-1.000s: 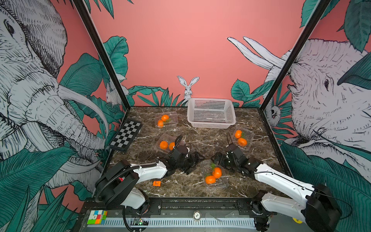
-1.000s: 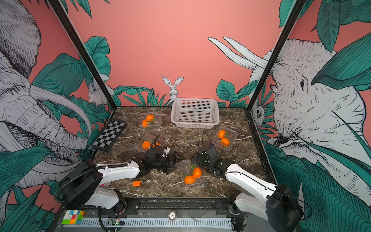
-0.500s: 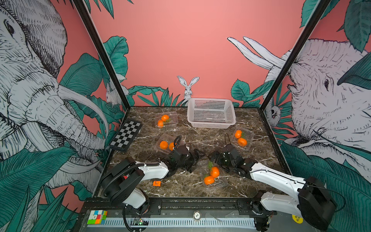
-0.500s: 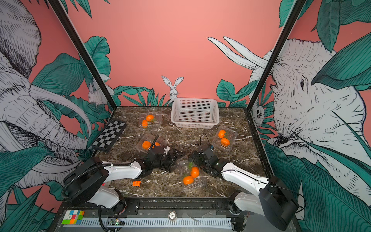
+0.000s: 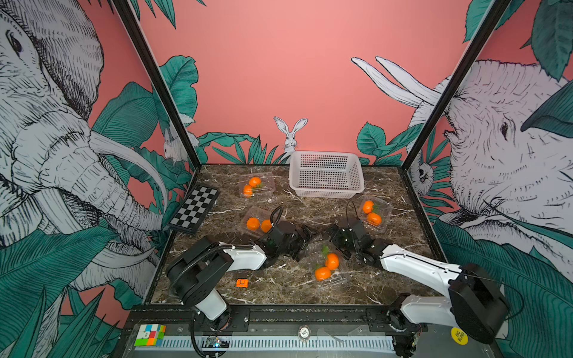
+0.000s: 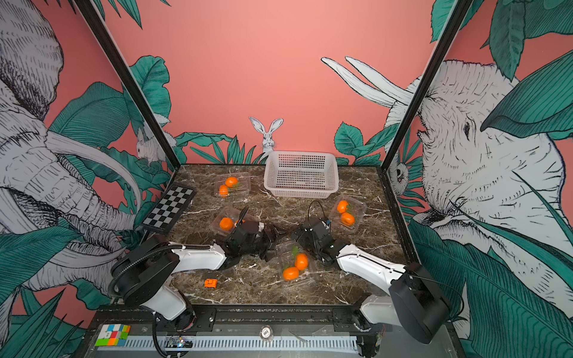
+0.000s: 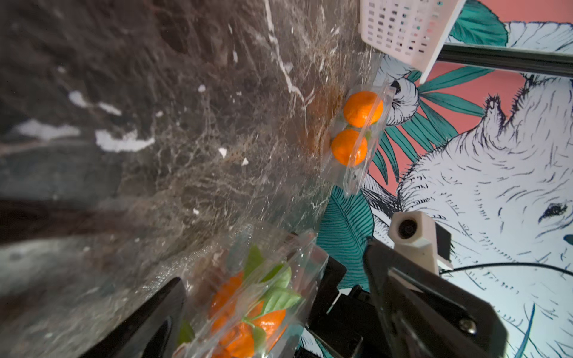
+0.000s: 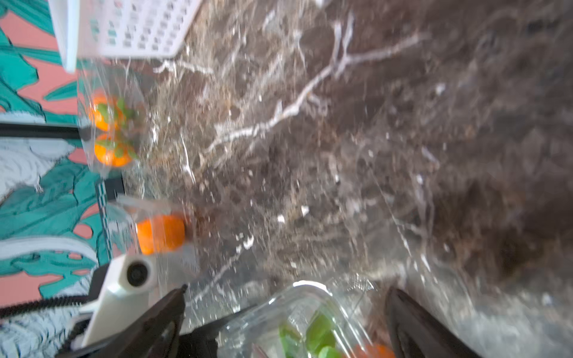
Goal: Take oranges out of containers
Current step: Move the packing box to the center of the board.
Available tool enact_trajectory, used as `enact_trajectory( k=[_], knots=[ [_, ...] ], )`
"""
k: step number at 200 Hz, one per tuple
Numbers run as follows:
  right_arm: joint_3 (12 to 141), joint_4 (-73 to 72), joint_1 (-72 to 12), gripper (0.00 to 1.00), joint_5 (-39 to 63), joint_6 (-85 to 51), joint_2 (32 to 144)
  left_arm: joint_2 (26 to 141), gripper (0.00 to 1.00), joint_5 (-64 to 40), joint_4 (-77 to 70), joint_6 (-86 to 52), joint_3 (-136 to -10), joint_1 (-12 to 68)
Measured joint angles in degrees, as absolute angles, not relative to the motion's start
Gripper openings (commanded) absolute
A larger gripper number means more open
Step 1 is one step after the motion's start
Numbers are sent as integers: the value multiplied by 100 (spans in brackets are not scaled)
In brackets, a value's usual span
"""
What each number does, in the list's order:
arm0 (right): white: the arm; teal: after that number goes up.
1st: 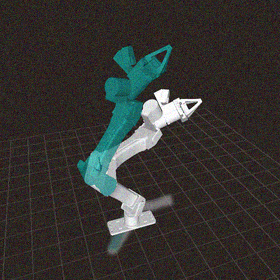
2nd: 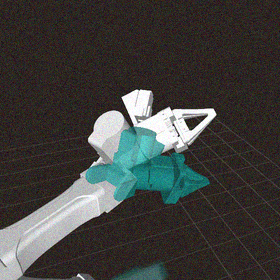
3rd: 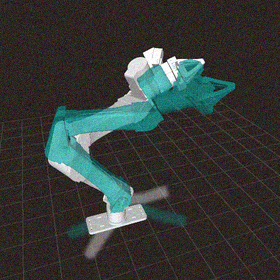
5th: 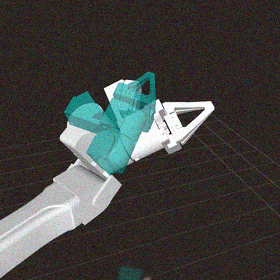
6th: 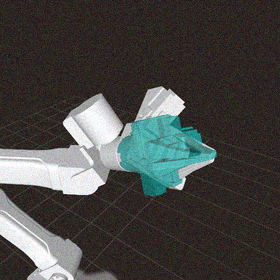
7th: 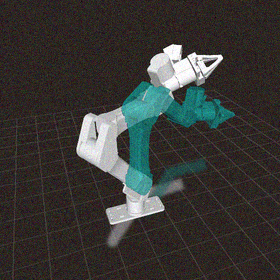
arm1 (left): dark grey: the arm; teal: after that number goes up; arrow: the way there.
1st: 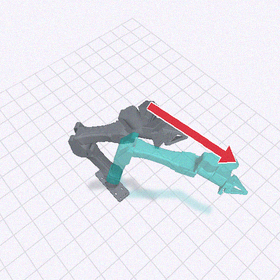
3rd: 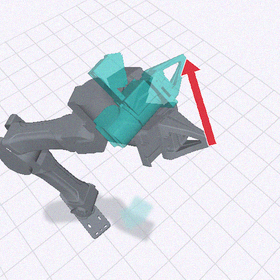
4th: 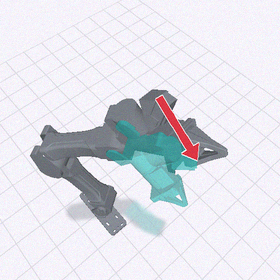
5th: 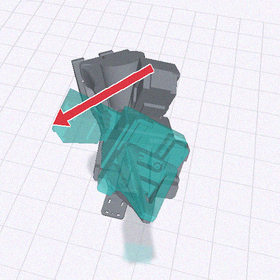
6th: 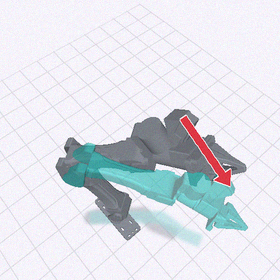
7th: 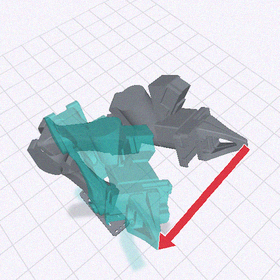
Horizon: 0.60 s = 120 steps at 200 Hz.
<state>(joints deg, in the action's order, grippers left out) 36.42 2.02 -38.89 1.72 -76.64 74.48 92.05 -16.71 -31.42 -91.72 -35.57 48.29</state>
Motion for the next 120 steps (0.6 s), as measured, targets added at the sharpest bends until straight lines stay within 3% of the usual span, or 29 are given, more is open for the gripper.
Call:
enact_trajectory(
  k=[78, 120],
  knots=[
    [5540, 106, -2672, 99, 794, -7288, 8908, 9631, 99, -2283, -2561, -8462, -4923, 3516],
    [5476, 454, -2349, 99, 923, -6648, 8510, 9445, 99, -2565, -1494, -7489, -5140, 3155]
  ],
)
